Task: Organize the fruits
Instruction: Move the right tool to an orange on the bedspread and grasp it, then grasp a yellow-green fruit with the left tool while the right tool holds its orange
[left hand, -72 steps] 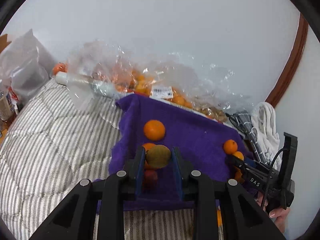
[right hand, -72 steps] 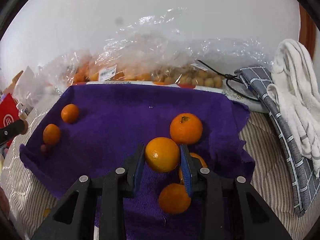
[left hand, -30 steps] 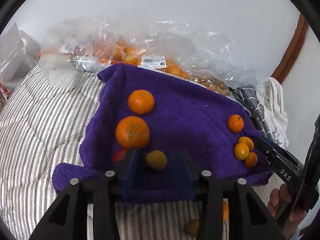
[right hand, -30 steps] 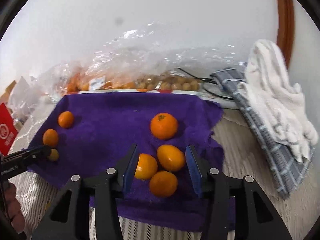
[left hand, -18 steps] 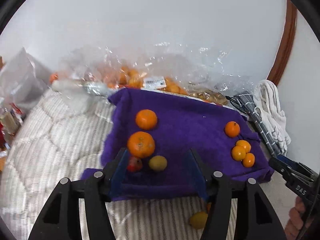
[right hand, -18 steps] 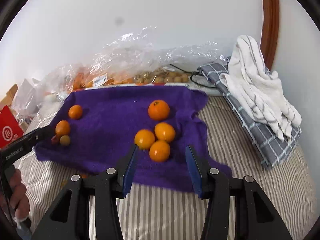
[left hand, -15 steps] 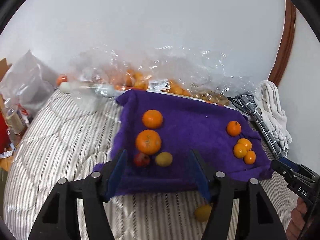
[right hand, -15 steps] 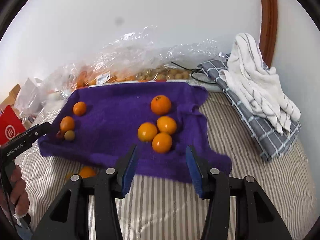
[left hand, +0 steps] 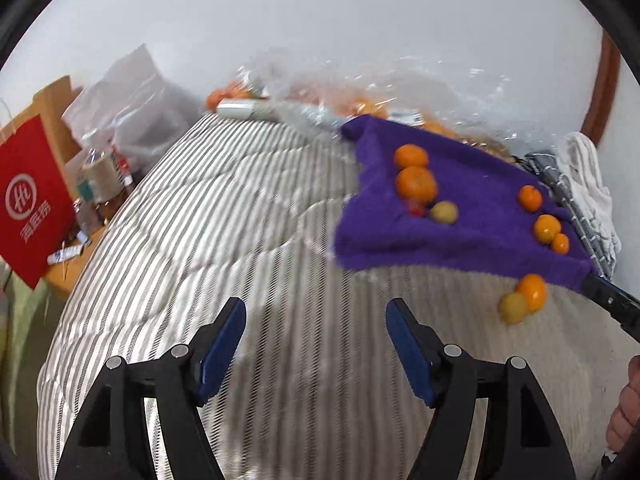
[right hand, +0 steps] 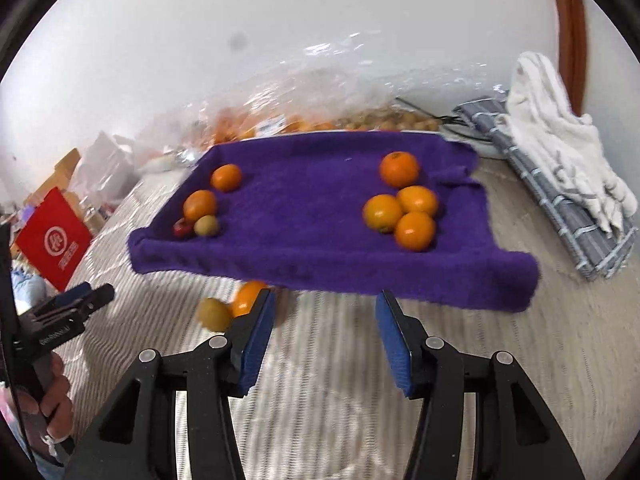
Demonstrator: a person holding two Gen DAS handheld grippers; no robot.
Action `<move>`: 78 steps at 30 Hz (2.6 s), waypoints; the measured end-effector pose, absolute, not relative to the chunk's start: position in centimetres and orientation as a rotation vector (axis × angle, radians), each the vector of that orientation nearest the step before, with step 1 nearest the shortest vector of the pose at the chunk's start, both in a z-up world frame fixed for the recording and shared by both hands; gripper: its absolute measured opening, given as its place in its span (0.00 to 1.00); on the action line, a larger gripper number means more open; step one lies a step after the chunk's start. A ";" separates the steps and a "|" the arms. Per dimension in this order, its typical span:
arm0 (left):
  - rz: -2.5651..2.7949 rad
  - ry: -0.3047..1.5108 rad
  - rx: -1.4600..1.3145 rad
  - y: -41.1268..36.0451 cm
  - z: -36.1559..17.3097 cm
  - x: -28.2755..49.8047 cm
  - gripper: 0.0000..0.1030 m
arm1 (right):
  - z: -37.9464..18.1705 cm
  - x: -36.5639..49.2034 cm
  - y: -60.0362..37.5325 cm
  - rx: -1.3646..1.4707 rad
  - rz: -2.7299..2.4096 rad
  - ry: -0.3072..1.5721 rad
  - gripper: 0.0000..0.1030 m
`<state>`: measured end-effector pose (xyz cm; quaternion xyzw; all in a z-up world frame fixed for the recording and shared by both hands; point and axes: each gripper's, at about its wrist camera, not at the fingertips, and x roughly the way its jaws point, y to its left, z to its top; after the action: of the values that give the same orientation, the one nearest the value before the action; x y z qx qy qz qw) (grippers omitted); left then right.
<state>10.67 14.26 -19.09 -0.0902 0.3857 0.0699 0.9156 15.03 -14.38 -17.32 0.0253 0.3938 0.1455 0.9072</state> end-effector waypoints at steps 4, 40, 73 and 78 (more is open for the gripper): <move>0.150 0.819 -0.208 15.0 -20.0 10.7 0.68 | -17.8 15.2 -12.4 0.021 0.333 0.830 0.51; 0.111 0.813 -0.281 16.1 -20.2 10.5 0.68 | -19.7 16.7 -12.3 -0.078 0.298 0.862 0.24; 0.053 0.884 -0.049 9.6 -19.8 11.1 0.75 | -19.9 15.0 -14.7 -0.067 0.281 0.817 0.30; -0.083 0.856 -0.037 4.6 -18.2 11.5 0.75 | -19.1 14.1 -17.8 -0.085 0.200 0.787 0.30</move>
<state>11.46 4.56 -18.17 -0.0182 0.4147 -0.0402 0.9089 14.08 -17.79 -19.08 -0.0413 0.3827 0.0975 0.9178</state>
